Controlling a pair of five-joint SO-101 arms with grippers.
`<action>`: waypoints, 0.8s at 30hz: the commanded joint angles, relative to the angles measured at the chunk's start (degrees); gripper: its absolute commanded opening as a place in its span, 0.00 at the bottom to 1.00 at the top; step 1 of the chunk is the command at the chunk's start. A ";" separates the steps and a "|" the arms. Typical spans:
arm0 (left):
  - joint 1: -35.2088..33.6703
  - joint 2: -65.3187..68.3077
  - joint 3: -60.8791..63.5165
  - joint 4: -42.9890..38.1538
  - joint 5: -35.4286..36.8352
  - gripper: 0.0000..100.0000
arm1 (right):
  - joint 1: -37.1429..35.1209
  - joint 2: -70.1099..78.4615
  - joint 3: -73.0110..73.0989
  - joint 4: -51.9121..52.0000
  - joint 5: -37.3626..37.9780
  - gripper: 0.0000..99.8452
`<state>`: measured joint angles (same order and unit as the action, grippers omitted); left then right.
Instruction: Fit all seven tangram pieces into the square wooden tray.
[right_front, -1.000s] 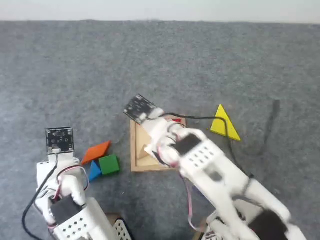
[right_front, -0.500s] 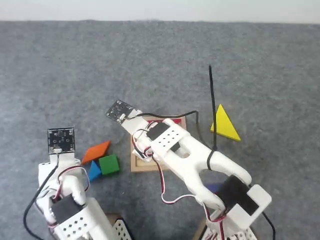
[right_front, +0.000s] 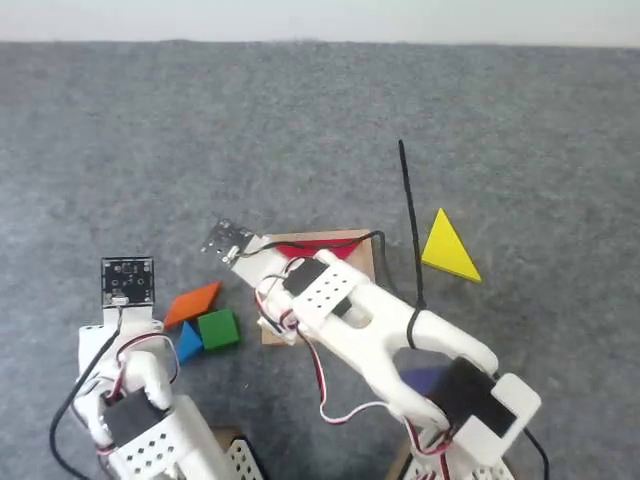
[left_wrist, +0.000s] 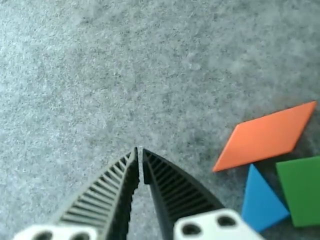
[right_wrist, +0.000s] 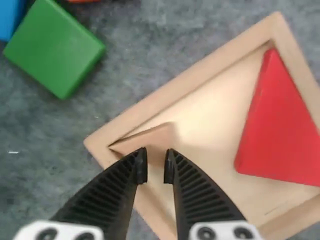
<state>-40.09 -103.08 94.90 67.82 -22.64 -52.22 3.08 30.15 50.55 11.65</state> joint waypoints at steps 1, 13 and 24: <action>-0.09 -1.23 -0.40 0.09 -0.79 0.01 | -1.45 -1.27 -1.58 5.58 -0.35 0.06; -0.09 -1.32 -0.31 0.09 -0.79 0.01 | -0.04 -7.69 -3.08 11.74 -0.35 0.06; -0.09 -1.32 -0.22 0.09 -0.88 0.01 | 6.29 -7.16 -2.73 9.80 -0.26 0.06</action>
<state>-40.00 -103.08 94.90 67.82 -22.64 -47.38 -0.79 28.40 61.89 11.65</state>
